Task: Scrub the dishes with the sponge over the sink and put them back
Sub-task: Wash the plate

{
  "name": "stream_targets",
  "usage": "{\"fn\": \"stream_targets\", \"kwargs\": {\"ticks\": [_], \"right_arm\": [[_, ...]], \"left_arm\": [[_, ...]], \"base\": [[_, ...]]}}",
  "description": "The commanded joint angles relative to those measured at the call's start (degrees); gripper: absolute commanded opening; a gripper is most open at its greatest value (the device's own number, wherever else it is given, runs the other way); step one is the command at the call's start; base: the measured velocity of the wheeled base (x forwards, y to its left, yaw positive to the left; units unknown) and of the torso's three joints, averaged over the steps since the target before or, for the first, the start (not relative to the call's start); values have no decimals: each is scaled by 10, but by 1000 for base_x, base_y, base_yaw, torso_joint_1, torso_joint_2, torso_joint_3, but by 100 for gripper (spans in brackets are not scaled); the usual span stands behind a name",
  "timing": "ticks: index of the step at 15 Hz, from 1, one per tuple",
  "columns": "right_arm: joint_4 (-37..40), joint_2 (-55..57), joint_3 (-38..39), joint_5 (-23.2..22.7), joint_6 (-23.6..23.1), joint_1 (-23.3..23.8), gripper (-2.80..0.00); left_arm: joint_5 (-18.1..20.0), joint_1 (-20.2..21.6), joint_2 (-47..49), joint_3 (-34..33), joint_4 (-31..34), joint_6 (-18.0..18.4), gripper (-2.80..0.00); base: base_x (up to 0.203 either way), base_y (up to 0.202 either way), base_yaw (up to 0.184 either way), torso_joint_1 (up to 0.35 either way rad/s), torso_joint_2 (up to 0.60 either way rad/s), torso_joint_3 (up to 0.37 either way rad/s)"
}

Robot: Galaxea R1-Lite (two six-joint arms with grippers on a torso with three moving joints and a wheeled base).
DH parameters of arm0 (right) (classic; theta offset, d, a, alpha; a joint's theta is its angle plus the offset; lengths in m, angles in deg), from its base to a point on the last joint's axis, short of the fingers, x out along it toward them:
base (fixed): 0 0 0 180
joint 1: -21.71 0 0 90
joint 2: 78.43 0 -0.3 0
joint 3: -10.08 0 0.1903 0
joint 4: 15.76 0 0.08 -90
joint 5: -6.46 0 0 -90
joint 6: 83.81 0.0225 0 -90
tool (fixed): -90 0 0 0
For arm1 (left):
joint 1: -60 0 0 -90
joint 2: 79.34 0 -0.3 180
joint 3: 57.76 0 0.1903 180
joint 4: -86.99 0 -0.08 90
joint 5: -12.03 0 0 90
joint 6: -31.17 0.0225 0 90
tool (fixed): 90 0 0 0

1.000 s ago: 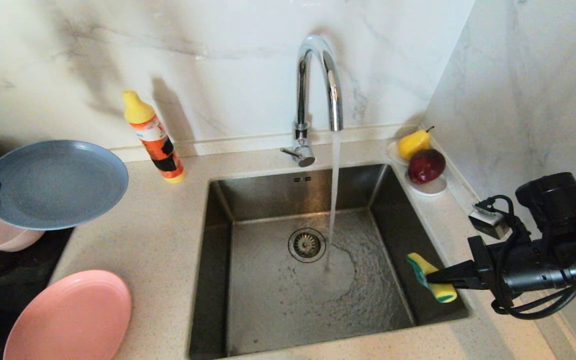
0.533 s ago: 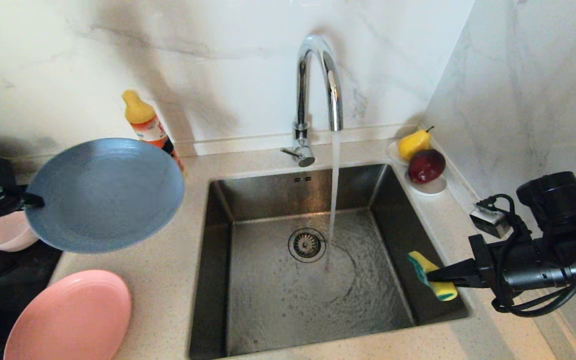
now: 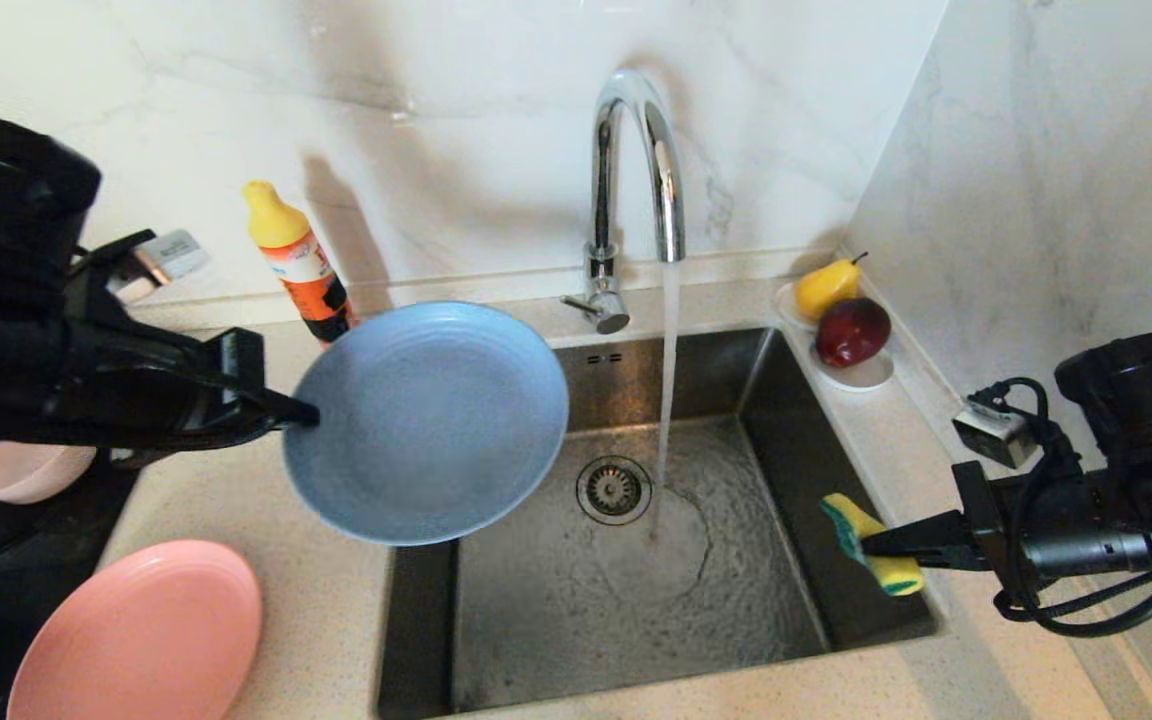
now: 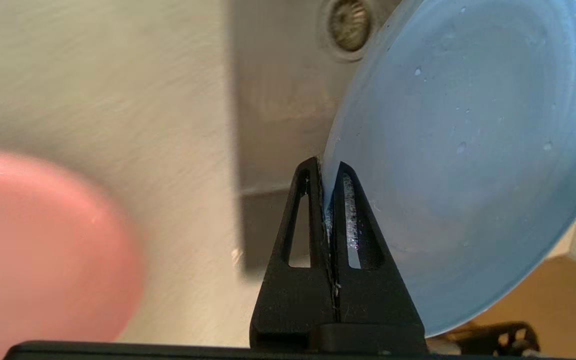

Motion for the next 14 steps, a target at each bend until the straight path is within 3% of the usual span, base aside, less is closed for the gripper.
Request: {"fn": "stream_targets", "kwargs": {"ticks": [1,3,8,14], "right_arm": [[1,-22,4,-3,2,0,-280],[3,-39,3,-3,3,0,-280],[11,-77,20,-3,5,15,-280],[21,-109,29,-4,1,21,-280]], "left_arm": [[-34,-57,81,1,-54,-17,-280],[-64,-102,131,6,-99,-31,-280],[-72,-154,225,58,-181,-100,-280],[-72,-206,299,144,-195,-128,-280]], "base": [[0,0,0,0,0,0],[0,0,0,0,0,0],[0,0,0,0,0,0],[0,0,0,0,0,0]]}}
